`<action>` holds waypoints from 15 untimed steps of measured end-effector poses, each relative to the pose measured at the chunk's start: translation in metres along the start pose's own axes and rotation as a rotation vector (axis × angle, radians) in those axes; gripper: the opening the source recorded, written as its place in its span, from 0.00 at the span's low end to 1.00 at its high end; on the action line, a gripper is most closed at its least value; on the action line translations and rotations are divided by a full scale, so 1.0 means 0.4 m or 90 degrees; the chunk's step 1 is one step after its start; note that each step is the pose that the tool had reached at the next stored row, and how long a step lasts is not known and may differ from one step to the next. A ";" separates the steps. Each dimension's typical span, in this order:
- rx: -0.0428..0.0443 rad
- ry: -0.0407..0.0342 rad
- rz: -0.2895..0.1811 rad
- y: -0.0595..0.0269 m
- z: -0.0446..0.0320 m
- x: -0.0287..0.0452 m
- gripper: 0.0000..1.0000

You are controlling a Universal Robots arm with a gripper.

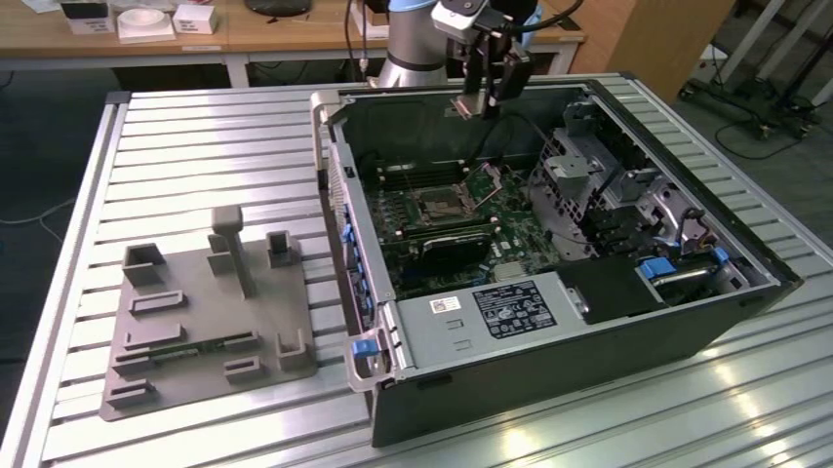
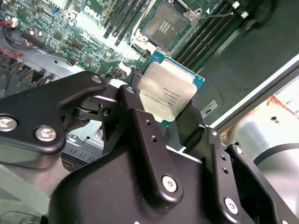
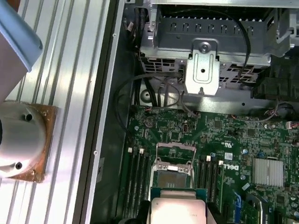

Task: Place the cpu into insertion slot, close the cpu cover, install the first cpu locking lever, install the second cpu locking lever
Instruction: 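Place the cpu into insertion slot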

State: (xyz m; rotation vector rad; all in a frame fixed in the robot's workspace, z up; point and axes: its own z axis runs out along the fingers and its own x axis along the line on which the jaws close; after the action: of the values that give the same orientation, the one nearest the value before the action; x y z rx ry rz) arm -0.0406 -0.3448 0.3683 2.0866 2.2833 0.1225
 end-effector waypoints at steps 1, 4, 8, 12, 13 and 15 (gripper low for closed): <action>-0.0001 -0.0007 0.007 0.000 0.001 0.000 0.54; -0.0006 -0.0028 0.031 -0.001 0.004 0.000 0.54; -0.0013 -0.0061 0.068 -0.001 0.008 0.000 0.54; -0.0019 -0.0091 0.101 -0.001 0.010 0.000 0.54; -0.0021 -0.0097 0.107 -0.001 0.010 0.000 0.54; -0.0023 -0.0108 0.120 -0.002 0.011 0.000 0.54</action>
State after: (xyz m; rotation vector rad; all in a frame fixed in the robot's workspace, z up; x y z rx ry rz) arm -0.0411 -0.3447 0.3639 2.2878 2.0713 0.1149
